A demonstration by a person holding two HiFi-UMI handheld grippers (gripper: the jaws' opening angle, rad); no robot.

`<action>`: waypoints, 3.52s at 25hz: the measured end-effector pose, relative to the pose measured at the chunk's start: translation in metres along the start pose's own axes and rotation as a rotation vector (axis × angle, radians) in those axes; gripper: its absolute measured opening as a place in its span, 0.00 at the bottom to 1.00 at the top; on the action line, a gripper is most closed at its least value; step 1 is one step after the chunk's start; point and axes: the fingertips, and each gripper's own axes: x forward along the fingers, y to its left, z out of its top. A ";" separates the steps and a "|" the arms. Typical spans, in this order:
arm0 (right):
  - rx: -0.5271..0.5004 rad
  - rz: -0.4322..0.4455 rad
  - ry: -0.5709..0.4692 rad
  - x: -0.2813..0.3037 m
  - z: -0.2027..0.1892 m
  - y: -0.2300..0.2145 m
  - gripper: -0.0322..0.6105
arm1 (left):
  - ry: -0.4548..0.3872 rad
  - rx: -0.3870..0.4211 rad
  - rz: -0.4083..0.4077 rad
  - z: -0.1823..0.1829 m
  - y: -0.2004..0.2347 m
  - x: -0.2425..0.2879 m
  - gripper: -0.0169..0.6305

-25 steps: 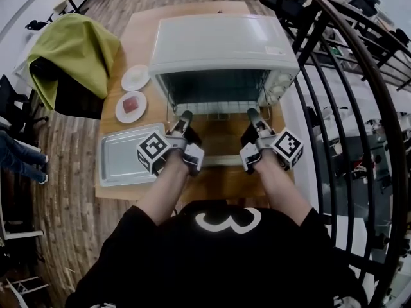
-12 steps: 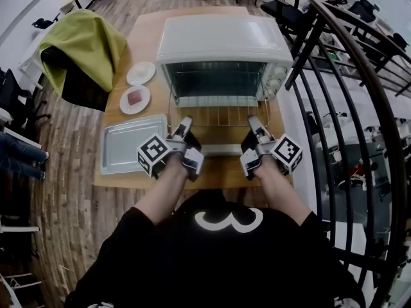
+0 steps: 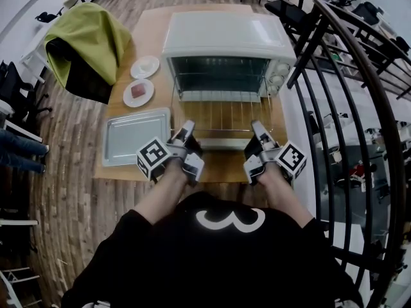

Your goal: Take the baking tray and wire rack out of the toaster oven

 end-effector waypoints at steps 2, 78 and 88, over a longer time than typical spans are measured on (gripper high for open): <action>-0.002 -0.001 0.002 -0.004 -0.001 0.004 0.08 | 0.006 -0.004 0.000 -0.002 -0.002 -0.004 0.07; 0.023 -0.184 0.305 0.119 -0.351 -0.013 0.11 | -0.004 -0.125 0.274 0.231 0.173 -0.233 0.07; -0.073 -0.179 0.473 0.117 -0.359 -0.017 0.16 | 0.231 -0.018 0.245 0.221 0.173 -0.228 0.07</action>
